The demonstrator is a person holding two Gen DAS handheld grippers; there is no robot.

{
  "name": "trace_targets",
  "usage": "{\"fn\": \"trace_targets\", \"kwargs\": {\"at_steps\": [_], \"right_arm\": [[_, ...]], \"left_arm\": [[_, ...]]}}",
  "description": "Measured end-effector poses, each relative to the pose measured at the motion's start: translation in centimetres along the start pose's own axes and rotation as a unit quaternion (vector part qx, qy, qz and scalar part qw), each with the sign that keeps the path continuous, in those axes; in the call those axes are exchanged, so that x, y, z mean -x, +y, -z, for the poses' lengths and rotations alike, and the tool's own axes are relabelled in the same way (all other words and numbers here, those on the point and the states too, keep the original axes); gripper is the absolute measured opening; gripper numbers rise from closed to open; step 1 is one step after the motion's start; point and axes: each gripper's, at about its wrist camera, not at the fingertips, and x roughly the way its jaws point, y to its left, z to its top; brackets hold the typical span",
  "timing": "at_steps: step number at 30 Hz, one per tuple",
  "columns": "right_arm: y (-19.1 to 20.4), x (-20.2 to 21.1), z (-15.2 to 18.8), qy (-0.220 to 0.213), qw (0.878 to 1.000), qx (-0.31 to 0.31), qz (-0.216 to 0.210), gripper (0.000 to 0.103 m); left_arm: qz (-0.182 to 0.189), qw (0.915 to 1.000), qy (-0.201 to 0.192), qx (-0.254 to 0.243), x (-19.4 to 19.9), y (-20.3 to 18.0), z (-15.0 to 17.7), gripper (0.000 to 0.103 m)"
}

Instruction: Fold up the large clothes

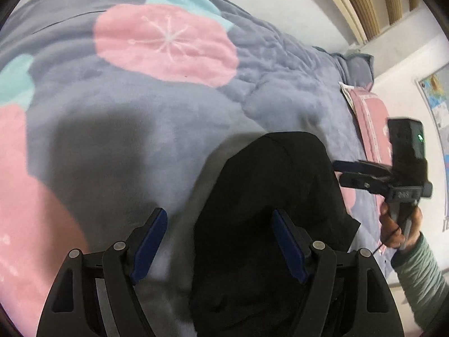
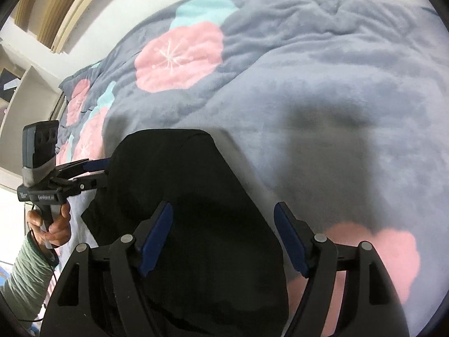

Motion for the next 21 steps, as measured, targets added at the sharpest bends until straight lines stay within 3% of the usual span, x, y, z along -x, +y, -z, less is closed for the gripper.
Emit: {"fn": "trace_targets", "kwargs": {"at_steps": [5, 6, 7, 8, 9, 10, 11, 14, 21], "right_arm": [[-0.8, -4.0, -1.3, 0.033, 0.999, -0.019, -0.021, 0.077], [-0.7, -4.7, -1.2, 0.036, 0.999, -0.026, -0.025, 0.07], [-0.6, -5.0, -1.0, 0.036, 0.998, -0.028, -0.031, 0.054], [0.1, -4.7, -0.7, 0.03, 0.999, -0.018, -0.039, 0.041], [0.9, -4.1, -0.3, 0.023, 0.999, -0.002, -0.036, 0.034], [1.8, -3.5, 0.2, 0.017, 0.999, 0.019, -0.027, 0.022], [2.8, -2.6, 0.7, 0.011, 0.999, 0.041, -0.012, 0.019], [6.0, 1.6, 3.0, -0.025, 0.996, 0.083, 0.01, 0.016], [13.6, 12.2, 10.3, -0.096, 0.984, 0.147, 0.033, 0.015]], "left_arm": [[0.022, 0.9991, 0.029, 0.02, -2.9, 0.1, -0.5, 0.078], [0.018, 0.9991, 0.023, 0.029, -3.1, 0.1, -0.2, 0.078], [0.008, 0.9996, 0.008, 0.027, -3.0, -0.2, 0.2, 0.075], [-0.006, 0.9999, -0.003, 0.01, -2.7, -1.0, 0.7, 0.059], [-0.013, 0.9999, -0.006, -0.003, -2.4, -1.6, 1.0, 0.052], [-0.016, 0.9995, -0.01, -0.025, -1.7, -2.7, 1.6, 0.037], [-0.017, 0.9992, -0.013, -0.035, -1.0, -3.2, 1.9, 0.029], [-0.02, 0.9963, -0.044, -0.071, 3.0, -5.9, 3.6, 0.023], [-0.019, 0.9863, -0.089, -0.137, 12.7, -12.4, 9.8, 0.021]]}}
